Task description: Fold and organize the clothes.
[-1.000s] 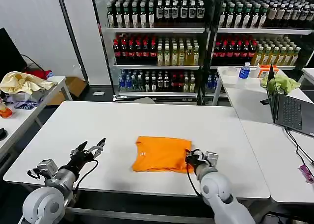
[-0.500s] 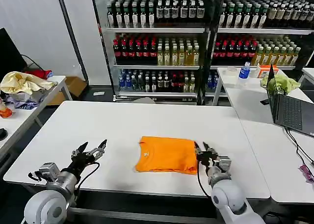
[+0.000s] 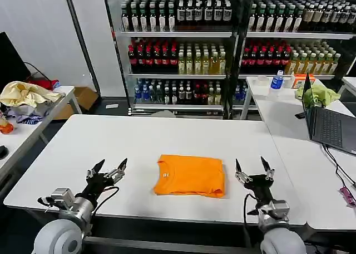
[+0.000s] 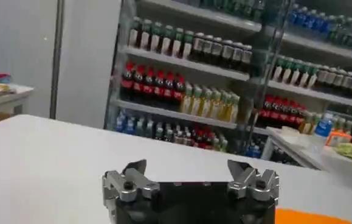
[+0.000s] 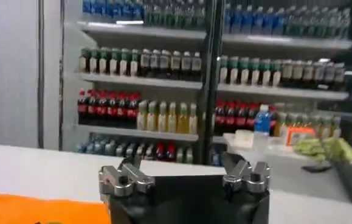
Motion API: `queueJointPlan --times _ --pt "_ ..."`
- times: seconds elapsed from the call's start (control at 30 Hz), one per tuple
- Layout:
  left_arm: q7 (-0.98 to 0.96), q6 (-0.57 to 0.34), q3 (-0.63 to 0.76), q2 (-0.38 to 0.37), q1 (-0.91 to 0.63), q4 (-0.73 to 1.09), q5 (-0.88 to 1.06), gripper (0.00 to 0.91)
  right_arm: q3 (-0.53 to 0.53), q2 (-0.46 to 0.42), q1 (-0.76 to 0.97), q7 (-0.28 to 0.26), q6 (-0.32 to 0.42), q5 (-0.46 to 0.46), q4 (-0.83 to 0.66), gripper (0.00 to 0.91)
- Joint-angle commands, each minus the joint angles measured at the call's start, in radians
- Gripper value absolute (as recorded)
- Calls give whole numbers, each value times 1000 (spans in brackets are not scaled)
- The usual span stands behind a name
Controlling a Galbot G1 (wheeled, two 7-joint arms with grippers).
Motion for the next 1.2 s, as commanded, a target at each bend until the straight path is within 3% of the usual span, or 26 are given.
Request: queueJointPlan --times 0.03,1.2 --pt "5 -9 14 -3 8 -15 46 907 82 -5 -135 0 67 -82 87 907" --pt "6 -24 -1 -12 54 -75 61 907 87 8 -150 34 11 -114 146 907"
